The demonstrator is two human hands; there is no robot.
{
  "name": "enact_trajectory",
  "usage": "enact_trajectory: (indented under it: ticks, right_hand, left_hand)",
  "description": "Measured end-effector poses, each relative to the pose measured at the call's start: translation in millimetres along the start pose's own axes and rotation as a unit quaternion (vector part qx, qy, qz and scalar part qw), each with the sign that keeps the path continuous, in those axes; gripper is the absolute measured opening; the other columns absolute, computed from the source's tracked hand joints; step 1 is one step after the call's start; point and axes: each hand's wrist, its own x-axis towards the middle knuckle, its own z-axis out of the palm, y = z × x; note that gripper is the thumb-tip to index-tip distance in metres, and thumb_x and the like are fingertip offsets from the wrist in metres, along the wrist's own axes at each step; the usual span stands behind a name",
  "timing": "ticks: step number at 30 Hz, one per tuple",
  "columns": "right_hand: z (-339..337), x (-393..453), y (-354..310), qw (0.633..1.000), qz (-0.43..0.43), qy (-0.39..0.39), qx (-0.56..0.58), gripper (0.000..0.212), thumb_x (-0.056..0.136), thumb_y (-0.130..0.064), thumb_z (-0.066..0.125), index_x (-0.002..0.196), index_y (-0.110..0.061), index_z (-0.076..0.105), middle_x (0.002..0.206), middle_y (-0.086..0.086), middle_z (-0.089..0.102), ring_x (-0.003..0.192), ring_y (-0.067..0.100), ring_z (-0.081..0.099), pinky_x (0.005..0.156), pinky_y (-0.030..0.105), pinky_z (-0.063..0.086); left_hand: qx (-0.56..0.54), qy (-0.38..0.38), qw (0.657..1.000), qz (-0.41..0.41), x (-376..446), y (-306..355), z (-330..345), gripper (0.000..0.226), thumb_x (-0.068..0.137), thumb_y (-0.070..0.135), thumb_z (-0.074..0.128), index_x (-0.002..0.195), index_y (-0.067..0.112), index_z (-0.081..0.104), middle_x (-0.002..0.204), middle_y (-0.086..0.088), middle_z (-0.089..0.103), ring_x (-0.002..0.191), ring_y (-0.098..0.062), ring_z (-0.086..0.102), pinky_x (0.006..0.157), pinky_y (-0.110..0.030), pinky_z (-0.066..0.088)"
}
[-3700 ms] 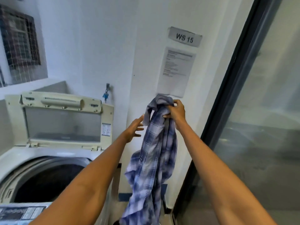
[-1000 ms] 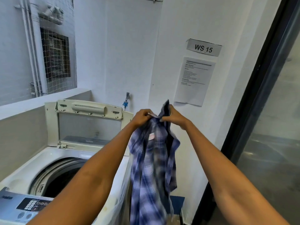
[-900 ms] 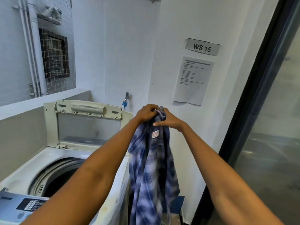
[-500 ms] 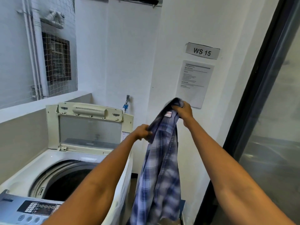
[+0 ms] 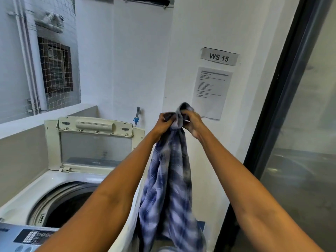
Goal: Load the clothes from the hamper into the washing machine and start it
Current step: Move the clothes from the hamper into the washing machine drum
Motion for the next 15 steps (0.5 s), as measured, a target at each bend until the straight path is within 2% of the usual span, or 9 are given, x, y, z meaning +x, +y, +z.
enact_trajectory:
  ticks: [2,4,6,9,10,12,15]
  right_hand:
    - [11,-4,-10,0.999,-0.01,-0.052,0.0,0.012,0.092,-0.018,0.052,0.091,-0.008,0.058,0.083,0.009,0.058,0.076,0.021,0.057,0.07,0.031,0.049]
    - [9,-5,-12,0.991,-0.022,-0.112,-0.071,0.026,0.095,-0.029,0.05,0.108,-0.008,0.057,0.1,0.007,0.061,0.092,0.021,0.059,0.08,0.031,0.049]
    - [-1,-7,-2,0.976,-0.027,-0.145,-0.158,0.048,0.094,-0.041,0.05,0.134,-0.015,0.042,0.129,0.001,0.052,0.119,0.02,0.052,0.095,0.036,0.046]
    - [-13,-16,32,0.948,-0.051,-0.123,-0.289,0.075,0.089,-0.043,0.059,0.148,-0.02,0.019,0.153,0.001,0.026,0.138,0.022,0.032,0.107,0.041,0.036]
    - [-17,-19,47,0.938,-0.046,-0.129,-0.319,0.085,0.085,-0.041,0.064,0.15,-0.02,0.012,0.155,0.002,0.02,0.139,0.021,0.029,0.11,0.04,0.033]
    - [-25,-29,80,0.933,-0.04,-0.158,-0.322,0.099,0.076,-0.035,0.077,0.149,-0.021,0.012,0.152,0.0,0.025,0.136,0.016,0.033,0.112,0.037,0.033]
    - [-28,-37,117,0.949,0.018,-0.149,-0.278,0.109,0.061,-0.035,0.083,0.146,-0.022,0.015,0.146,-0.002,0.034,0.131,0.016,0.04,0.111,0.037,0.036]
  left_hand:
    - [0.002,-0.046,0.998,-0.035,3,-4,0,0.032,0.097,0.036,0.046,0.113,0.012,0.059,0.108,-0.014,0.065,0.095,-0.019,0.065,0.087,-0.032,0.053]
    - [0.05,0.027,0.997,-0.054,5,-5,-3,0.05,0.089,0.05,0.05,0.117,0.01,0.06,0.114,-0.016,0.065,0.1,-0.027,0.064,0.091,-0.039,0.052]
    - [0.093,0.142,0.984,-0.049,6,-7,-6,0.054,0.084,0.053,0.049,0.112,0.009,0.064,0.11,-0.016,0.067,0.098,-0.031,0.064,0.087,-0.041,0.053]
    - [0.061,0.2,0.977,-0.043,8,1,-5,0.041,0.093,0.038,0.047,0.11,0.004,0.063,0.104,-0.017,0.066,0.093,-0.03,0.062,0.072,-0.034,0.047]
    - [0.053,0.206,0.976,-0.038,11,5,-3,0.04,0.094,0.036,0.047,0.109,0.002,0.062,0.103,-0.018,0.066,0.093,-0.031,0.062,0.07,-0.034,0.045]
    - [0.009,0.213,0.977,-0.029,17,20,1,0.041,0.095,0.034,0.047,0.11,-0.001,0.061,0.103,-0.02,0.065,0.094,-0.032,0.062,0.073,-0.04,0.047]
    - [-0.063,0.236,0.969,-0.021,20,42,9,0.039,0.096,0.03,0.047,0.112,-0.004,0.06,0.095,-0.014,0.061,0.086,-0.025,0.057,0.067,-0.032,0.047]
